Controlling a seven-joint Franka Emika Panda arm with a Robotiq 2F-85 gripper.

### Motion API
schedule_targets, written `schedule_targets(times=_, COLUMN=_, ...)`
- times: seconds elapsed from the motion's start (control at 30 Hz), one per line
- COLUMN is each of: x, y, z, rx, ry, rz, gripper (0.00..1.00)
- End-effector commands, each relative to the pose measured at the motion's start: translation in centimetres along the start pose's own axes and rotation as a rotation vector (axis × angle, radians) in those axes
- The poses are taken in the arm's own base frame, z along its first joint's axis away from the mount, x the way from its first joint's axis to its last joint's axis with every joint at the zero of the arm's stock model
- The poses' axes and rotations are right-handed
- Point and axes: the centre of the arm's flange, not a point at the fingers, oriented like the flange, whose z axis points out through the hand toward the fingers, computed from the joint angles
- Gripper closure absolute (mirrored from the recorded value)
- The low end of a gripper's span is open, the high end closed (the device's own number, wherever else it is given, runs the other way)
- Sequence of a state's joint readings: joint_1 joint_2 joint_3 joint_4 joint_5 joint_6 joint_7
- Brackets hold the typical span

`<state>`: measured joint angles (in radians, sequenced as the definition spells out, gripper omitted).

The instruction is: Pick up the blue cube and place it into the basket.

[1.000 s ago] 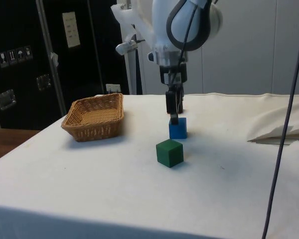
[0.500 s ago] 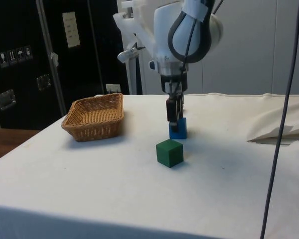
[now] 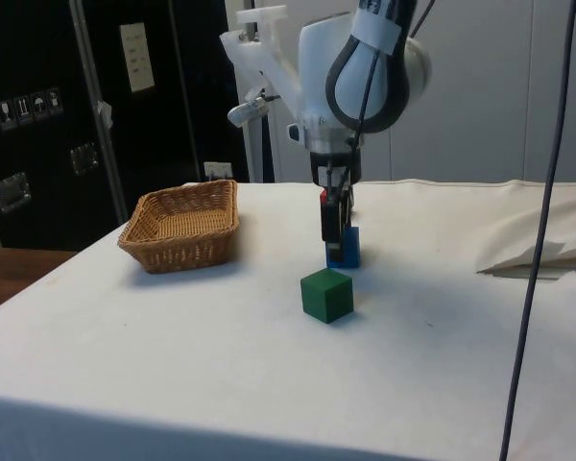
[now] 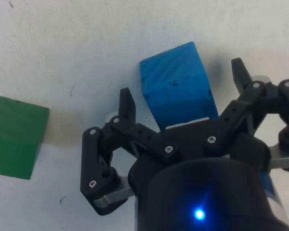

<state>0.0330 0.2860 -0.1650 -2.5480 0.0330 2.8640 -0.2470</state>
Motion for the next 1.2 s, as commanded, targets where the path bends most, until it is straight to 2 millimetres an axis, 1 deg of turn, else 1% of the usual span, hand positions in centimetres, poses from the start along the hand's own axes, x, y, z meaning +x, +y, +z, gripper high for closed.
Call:
schedule_targets(times=0.0, x=0.0, y=-0.1, z=0.0, rx=0.001, ry=0.002, rz=0.0, gripper=0.0)
schedule_targets(times=0.23, x=-0.1, y=0.1, z=0.0, rx=0.001, ry=-0.001, rz=0.001, gripper=0.0)
schedule_targets(times=0.27, x=0.0, y=0.1, z=0.0, rx=0.001, ry=0.0, rz=0.0, gripper=0.04)
schedule_targets(times=0.33, x=0.0, y=0.1, z=0.0, rx=0.001, ry=0.0, rz=0.0, gripper=0.21)
schedule_targets(times=0.4, x=0.0, y=0.2, z=0.0, rx=-0.001, ry=0.0, rz=0.003, gripper=0.43)
schedule_targets(times=0.43, x=0.0, y=0.2, z=0.0, rx=0.001, ry=0.0, rz=0.001, gripper=0.43)
schedule_targets(times=0.47, x=0.0, y=0.2, z=0.0, rx=0.001, ry=0.0, rz=0.001, gripper=0.55)
schedule_targets(times=0.5, x=-0.1, y=0.2, z=0.0, rx=0.002, ry=-0.001, rz=0.001, gripper=0.77)
schedule_targets(times=0.57, x=-0.1, y=0.2, z=0.0, rx=0.002, ry=-0.001, rz=0.001, gripper=0.98)
schedule_targets(times=0.6, x=0.0, y=0.2, z=-0.1, rx=0.002, ry=0.0, rz=0.001, gripper=1.0)
schedule_targets(times=0.83, x=-0.1, y=0.2, z=0.0, rx=0.002, ry=-0.001, rz=0.001, gripper=1.0)
schedule_targets(times=0.97, x=0.2, y=0.4, z=-1.2, rx=0.001, ry=0.005, rz=0.003, gripper=1.0)
schedule_targets(times=1.0, x=0.3, y=0.3, z=-0.7, rx=-0.001, ry=0.01, rz=0.004, gripper=1.0)
schedule_targets(times=1.03, x=0.3, y=0.5, z=-1.5, rx=0.001, ry=0.007, rz=0.005, gripper=1.0)
schedule_targets(times=1.17, x=0.6, y=0.6, z=-3.1, rx=0.006, ry=0.01, rz=0.008, gripper=1.0)
